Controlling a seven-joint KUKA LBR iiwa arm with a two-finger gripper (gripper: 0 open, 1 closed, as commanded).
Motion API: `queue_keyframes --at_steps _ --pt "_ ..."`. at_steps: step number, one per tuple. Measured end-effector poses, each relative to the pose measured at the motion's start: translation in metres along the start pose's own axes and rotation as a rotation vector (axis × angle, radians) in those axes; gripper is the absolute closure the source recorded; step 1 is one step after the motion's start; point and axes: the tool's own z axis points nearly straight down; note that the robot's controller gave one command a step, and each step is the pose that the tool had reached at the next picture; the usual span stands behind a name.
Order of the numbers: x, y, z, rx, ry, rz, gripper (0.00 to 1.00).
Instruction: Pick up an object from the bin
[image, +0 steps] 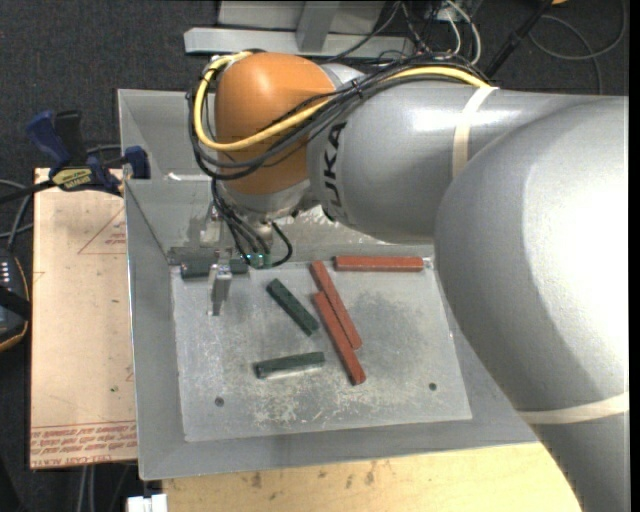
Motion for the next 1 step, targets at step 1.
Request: queue_keyframes --at_steps 1 --pt "-0.0020 -0.0009 -0.0056 -0.001 -0.008 0.003 0.00"
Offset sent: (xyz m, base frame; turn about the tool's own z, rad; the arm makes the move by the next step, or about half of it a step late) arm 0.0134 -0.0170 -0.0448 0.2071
